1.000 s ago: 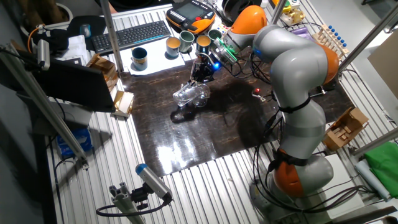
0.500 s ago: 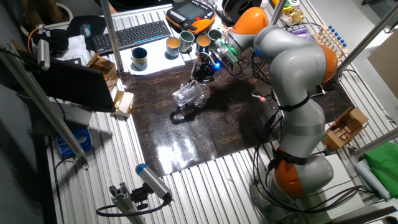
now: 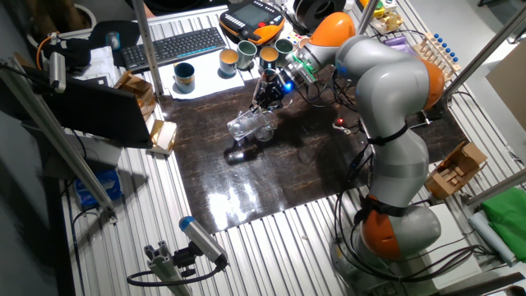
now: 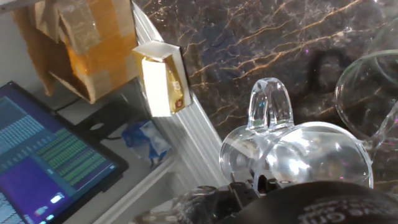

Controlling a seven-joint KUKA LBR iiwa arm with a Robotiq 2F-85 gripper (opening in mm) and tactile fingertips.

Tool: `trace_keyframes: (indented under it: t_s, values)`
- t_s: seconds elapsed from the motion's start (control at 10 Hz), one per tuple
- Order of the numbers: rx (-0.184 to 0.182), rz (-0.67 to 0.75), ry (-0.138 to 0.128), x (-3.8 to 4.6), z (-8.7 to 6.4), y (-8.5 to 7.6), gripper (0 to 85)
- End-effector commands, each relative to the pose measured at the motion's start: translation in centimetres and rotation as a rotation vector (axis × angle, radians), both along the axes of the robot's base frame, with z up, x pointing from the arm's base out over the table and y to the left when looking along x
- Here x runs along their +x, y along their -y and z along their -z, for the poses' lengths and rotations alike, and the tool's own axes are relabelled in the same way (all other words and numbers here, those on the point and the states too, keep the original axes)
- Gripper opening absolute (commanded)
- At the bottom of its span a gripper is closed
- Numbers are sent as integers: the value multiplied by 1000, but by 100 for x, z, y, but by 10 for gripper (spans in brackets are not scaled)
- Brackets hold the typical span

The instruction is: Pour the water from one cup into another empty cup

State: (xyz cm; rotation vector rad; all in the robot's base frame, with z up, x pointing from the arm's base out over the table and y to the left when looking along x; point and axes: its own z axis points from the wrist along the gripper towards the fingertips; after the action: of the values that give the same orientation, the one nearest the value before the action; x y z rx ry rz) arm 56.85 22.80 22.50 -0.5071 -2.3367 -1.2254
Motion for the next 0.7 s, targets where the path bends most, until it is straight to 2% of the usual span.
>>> trace_keyframes:
  t_s: [0.0,0.3,0.6]
  values:
    - [12,3,-6,1,1,3,7]
    - [48,13,-24,2,-1,6,7]
    - [58,13,-28,1,0,11,7]
